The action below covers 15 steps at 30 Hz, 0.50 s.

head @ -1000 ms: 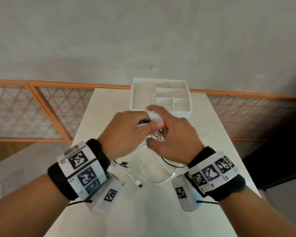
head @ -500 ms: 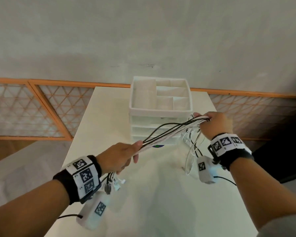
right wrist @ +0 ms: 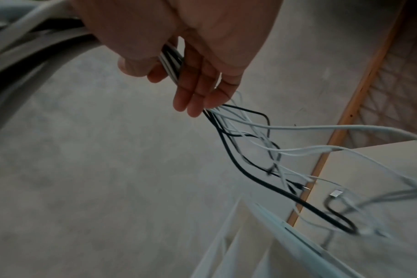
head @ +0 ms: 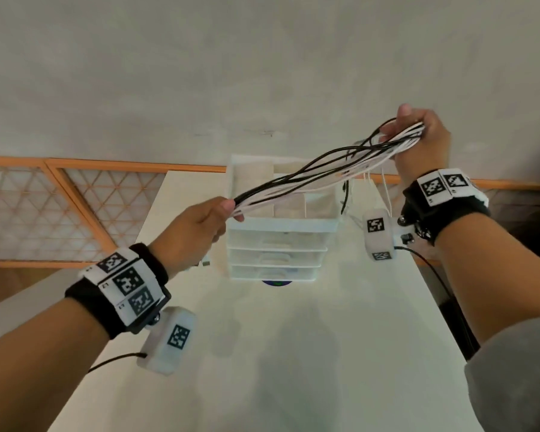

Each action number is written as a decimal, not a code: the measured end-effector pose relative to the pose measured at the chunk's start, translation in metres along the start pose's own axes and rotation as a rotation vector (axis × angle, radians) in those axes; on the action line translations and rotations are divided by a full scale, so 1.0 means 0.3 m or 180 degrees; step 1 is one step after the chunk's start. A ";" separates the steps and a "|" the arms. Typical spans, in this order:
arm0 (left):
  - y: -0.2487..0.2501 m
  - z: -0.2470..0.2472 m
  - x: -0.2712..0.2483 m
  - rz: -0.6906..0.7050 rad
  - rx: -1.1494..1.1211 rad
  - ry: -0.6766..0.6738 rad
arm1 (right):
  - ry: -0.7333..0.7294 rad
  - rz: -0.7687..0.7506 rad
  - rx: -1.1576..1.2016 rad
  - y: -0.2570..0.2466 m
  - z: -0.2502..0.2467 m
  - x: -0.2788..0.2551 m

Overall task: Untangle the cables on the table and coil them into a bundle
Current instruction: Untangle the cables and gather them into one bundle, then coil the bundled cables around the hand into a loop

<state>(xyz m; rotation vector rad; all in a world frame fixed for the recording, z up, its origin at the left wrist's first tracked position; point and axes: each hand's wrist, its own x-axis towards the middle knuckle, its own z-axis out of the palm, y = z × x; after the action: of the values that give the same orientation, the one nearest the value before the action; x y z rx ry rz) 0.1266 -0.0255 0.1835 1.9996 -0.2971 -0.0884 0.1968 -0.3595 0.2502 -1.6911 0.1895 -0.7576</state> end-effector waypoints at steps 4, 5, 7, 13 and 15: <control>-0.010 0.013 0.000 0.0206 0.0029 0.0110 | -0.0341 0.0440 0.0766 0.105 -0.021 -0.063; -0.021 0.027 -0.011 0.0236 0.0067 0.0120 | -0.0509 0.0587 0.0611 0.183 -0.031 -0.097; -0.054 0.061 -0.043 0.0223 0.0197 0.0054 | -0.0816 0.0858 -0.0193 0.344 -0.066 -0.200; -0.232 0.148 -0.138 0.0061 0.0784 -0.0333 | -0.1936 0.1634 -0.2202 0.730 -0.223 -0.522; -0.260 0.171 -0.168 -0.0009 0.0886 -0.0477 | -0.2422 0.1779 -0.2639 0.729 -0.249 -0.583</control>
<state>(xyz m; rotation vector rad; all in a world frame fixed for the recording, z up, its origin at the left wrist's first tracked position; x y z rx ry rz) 0.0811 -0.0264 0.0878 2.2742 -0.4213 -0.2091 0.0779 -0.3915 -0.0121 -2.4128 0.4498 0.4820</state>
